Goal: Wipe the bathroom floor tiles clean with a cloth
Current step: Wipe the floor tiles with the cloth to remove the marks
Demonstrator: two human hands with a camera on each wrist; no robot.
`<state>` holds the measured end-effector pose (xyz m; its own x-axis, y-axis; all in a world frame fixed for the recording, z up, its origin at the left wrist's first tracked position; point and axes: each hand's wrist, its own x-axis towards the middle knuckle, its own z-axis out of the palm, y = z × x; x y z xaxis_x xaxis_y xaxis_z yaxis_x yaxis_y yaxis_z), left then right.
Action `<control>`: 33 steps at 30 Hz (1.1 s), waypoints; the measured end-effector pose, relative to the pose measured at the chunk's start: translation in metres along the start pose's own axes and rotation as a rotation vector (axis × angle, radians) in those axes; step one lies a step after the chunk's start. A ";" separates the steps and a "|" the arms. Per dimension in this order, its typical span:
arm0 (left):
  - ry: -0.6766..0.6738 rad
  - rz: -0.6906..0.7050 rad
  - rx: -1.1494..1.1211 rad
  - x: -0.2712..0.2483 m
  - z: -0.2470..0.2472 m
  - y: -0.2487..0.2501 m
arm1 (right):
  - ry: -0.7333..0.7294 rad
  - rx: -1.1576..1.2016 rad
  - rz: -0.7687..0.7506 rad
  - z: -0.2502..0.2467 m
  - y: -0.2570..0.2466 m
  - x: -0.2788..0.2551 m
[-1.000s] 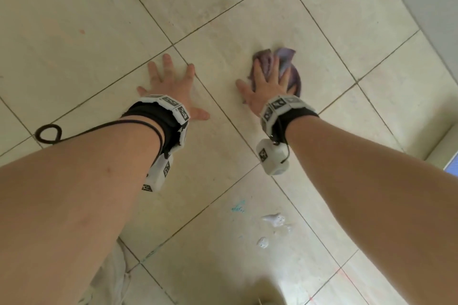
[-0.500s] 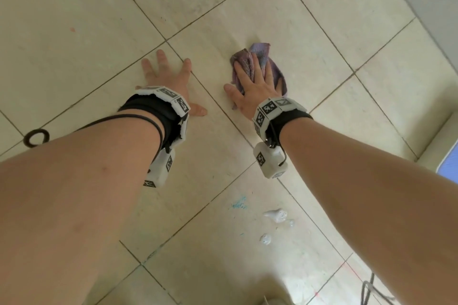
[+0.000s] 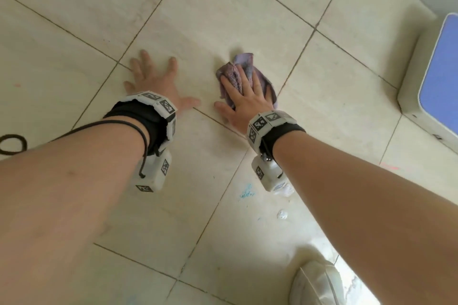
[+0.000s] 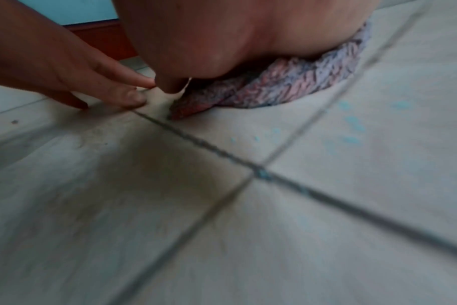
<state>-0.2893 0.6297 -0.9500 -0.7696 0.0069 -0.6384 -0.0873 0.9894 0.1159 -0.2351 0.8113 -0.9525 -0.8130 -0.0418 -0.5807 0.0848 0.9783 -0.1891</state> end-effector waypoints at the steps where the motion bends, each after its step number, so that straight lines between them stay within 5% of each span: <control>1: -0.001 0.036 0.003 0.000 0.002 0.018 | -0.001 0.023 0.041 0.004 0.008 -0.009; 8: -0.001 0.072 0.035 -0.002 0.006 0.080 | 0.010 0.099 0.326 0.003 0.097 -0.051; 12: -0.015 0.032 0.062 -0.001 0.003 0.087 | 0.048 0.223 0.447 -0.005 0.083 -0.034; 21: 0.022 0.043 0.126 -0.001 0.007 0.088 | 0.059 0.284 0.353 0.020 0.041 -0.053; 33: 0.017 0.246 0.193 -0.029 0.028 0.037 | 0.030 0.264 0.318 0.060 -0.011 -0.093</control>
<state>-0.2528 0.6701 -0.9484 -0.7637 0.2483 -0.5959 0.2230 0.9677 0.1175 -0.1258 0.7924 -0.9440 -0.7387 0.2638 -0.6203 0.4758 0.8559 -0.2026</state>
